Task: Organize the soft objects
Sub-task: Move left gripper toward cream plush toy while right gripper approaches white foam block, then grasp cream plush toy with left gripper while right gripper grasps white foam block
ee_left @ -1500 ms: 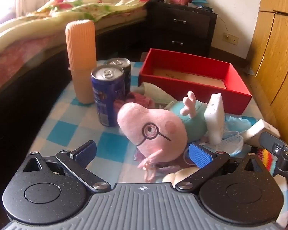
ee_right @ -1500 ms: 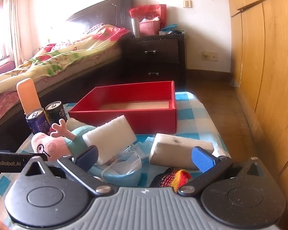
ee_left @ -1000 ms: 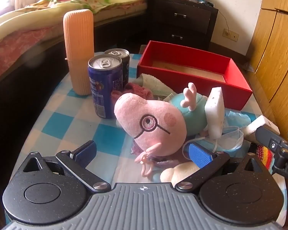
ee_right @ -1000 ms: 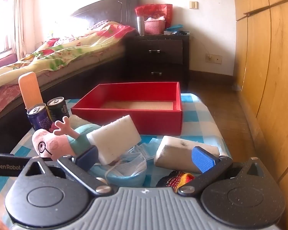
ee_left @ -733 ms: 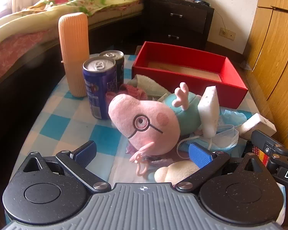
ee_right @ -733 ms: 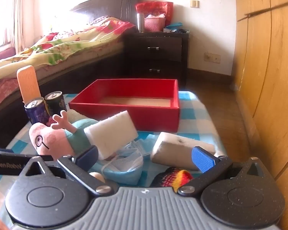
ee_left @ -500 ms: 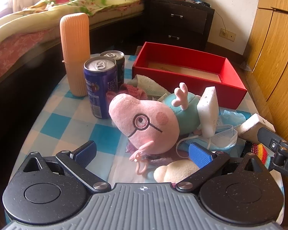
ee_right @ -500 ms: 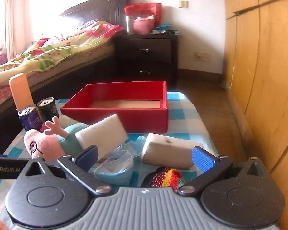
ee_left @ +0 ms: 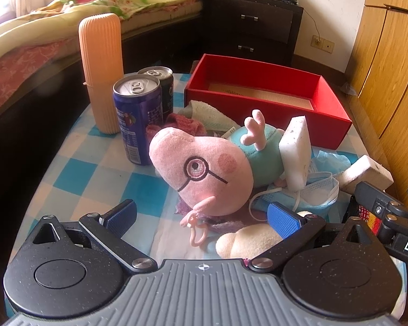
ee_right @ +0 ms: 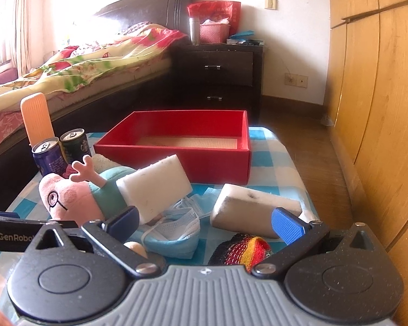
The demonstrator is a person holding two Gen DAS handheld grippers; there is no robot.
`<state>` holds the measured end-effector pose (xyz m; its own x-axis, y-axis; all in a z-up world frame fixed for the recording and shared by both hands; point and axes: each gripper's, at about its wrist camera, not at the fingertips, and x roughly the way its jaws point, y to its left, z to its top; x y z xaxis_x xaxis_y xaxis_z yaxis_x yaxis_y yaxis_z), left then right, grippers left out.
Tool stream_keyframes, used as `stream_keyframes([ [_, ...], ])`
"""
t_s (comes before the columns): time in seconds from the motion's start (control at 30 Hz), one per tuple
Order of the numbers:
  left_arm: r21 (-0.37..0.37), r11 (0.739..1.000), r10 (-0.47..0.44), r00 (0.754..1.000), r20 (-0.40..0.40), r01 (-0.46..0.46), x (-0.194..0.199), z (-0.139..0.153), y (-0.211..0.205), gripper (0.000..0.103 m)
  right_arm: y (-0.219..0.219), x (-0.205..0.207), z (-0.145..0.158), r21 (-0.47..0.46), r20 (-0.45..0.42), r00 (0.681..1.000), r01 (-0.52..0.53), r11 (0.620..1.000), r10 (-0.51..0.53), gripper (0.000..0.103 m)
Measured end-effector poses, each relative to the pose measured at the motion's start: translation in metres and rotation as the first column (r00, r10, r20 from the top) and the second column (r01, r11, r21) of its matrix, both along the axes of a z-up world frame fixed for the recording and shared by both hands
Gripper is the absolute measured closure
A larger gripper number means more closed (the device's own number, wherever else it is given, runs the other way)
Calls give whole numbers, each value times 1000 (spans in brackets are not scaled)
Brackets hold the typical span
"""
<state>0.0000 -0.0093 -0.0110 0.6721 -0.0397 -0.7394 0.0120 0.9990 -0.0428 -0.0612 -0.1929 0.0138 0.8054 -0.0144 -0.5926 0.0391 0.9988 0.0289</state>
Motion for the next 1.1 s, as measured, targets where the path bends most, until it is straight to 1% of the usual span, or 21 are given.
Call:
stream_keyframes([
  [0.3,4,1000,-5,1000,-2,5,-2,-1,-1,5,0,0,-1,0,-6,1000,-4,1000,4,18],
  [0.47,2,1000,-24,1000,-9,24,-2,-2,-3,5,-4,0,-2,6,-14,1000,4,1000,-3,18],
  [0.6,-16,998,-67,997,-28,66,-7,-5,-9,5,-10,1,-4,6,-25,999,22,1000,-21,18],
  [0.7,-14,994,-109,993,-39,109,-11,-8,-16,5,-17,1,-7,18,-42,998,39,999,-38,18],
  [0.77,-19,991,-131,990,-55,130,-15,-13,-21,5,-20,1,-7,28,-50,998,44,999,-43,18],
  [0.87,-17,985,-170,983,-64,169,-18,-20,-29,6,-21,-1,-7,15,-47,998,38,999,-38,18],
  [0.97,-19,982,-187,979,-86,186,-14,-27,-34,10,-24,-1,-9,15,-59,998,35,999,-34,18],
  [1.03,-56,981,-191,975,-111,186,-10,-33,-34,18,-26,-1,-11,17,-70,997,34,999,-33,18],
  [1.07,-84,979,-195,972,-127,186,-7,-35,-34,27,-27,-1,-11,16,-76,997,33,999,-32,18],
  [1.1,-104,978,-194,971,-143,180,-5,-37,-34,27,-27,0,-12,17,-81,996,31,999,-29,18],
])
